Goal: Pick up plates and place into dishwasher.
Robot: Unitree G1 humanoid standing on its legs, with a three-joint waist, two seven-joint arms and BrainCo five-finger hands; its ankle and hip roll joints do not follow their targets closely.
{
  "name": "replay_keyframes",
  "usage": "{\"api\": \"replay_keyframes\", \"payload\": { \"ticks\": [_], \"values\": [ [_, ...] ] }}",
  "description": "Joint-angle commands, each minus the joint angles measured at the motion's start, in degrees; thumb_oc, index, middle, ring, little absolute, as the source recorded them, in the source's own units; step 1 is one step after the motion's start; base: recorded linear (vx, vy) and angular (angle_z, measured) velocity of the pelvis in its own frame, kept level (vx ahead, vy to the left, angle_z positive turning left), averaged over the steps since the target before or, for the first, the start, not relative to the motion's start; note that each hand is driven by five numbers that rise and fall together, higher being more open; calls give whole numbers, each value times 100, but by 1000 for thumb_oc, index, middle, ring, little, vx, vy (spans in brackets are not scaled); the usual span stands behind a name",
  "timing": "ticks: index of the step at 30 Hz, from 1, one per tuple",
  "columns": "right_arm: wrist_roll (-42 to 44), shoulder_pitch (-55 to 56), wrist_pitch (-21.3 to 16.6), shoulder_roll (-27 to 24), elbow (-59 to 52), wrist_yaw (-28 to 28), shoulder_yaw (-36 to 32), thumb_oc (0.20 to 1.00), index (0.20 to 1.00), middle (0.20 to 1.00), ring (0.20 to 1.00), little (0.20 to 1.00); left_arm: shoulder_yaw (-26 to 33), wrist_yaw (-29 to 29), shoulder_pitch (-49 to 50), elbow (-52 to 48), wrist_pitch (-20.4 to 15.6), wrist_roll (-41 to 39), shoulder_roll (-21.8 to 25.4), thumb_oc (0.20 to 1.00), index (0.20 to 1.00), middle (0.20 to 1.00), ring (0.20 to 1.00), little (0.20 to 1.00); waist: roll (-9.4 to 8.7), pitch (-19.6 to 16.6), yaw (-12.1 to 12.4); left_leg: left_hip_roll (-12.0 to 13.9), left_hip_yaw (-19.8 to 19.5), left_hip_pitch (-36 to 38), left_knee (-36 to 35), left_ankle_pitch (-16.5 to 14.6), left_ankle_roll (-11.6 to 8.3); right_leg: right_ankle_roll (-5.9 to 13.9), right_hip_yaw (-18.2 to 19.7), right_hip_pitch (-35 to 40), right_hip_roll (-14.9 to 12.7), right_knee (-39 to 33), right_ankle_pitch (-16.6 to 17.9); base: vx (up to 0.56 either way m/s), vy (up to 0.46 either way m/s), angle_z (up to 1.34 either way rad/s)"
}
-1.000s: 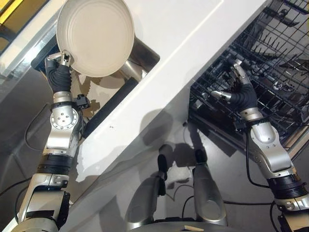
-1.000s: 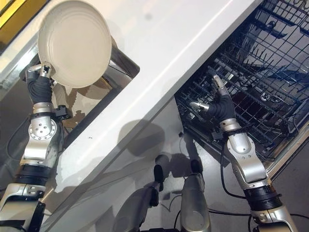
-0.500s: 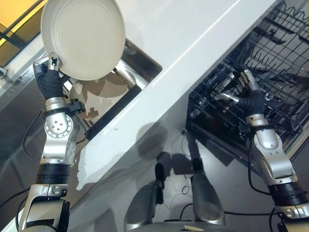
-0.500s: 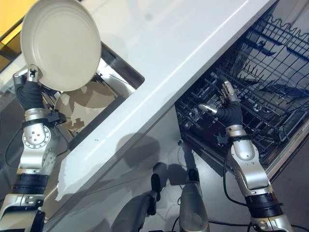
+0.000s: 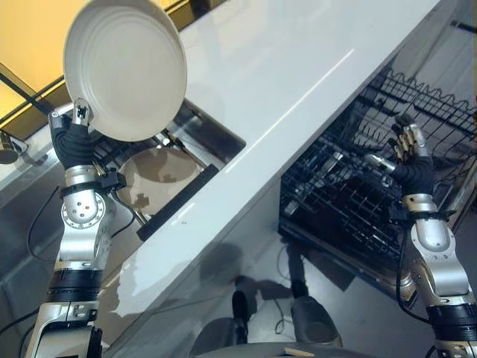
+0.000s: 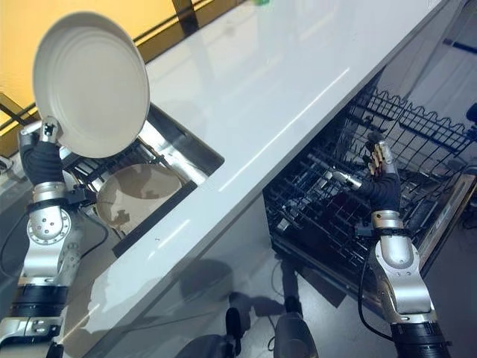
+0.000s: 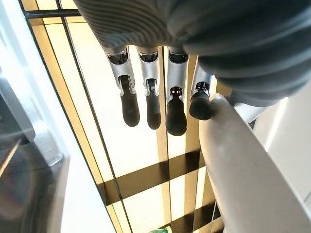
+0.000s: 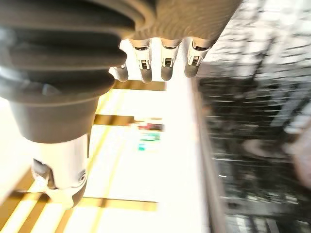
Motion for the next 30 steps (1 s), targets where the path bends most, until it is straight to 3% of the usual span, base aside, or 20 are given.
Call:
{"api": "replay_keyframes", "payload": {
  "ticks": [1, 5, 13, 21, 30],
  "values": [
    [235, -191, -708, -28, -641, 349, 77, 1000, 1000, 1000, 1000, 1000, 8, -102, -20, -365, -306, 153, 291, 200, 200, 200, 200, 200, -233, -647, 85, -352, -404, -90, 218, -338, 233, -3, -375, 479, -67, -507, 58, -32, -116, -1],
    [245, -497, -766, 21, -942, 571, 347, 1000, 1000, 1000, 1000, 1000, -227, -132, -21, -546, -250, 449, 226, 200, 200, 200, 200, 200, -316, -825, 195, -326, -481, 37, 154, -361, 225, 4, -433, 685, -29, -666, 77, -36, -108, 5],
    [575, -1160, -39, 365, -1215, 800, 1385, 1000, 1000, 1000, 1000, 1000, -805, 230, -206, -864, -146, 1561, 198, 200, 200, 200, 200, 200, -460, -1152, 480, -307, -722, 228, -15, -272, 229, -18, -578, 1000, 60, -899, 156, -21, -89, 9],
    [728, -1590, 197, 816, -1120, 356, 2385, 1000, 1000, 1000, 1000, 1000, -1442, 596, -357, -1270, -211, 2252, -44, 200, 200, 200, 200, 200, -550, -1271, 726, -350, -926, 321, -161, -221, 248, -25, -758, 1181, 78, -1007, 146, -16, -47, 15],
    [843, -1817, 305, 891, -1062, -110, 2772, 1000, 1000, 1000, 1000, 1000, -1725, 627, -404, -1725, -180, 2636, -20, 200, 200, 200, 200, 200, -611, -1331, 877, -389, -1034, 377, -269, -179, 268, -20, -893, 1263, 80, -1055, 159, -10, -9, 10]
  ]
}}
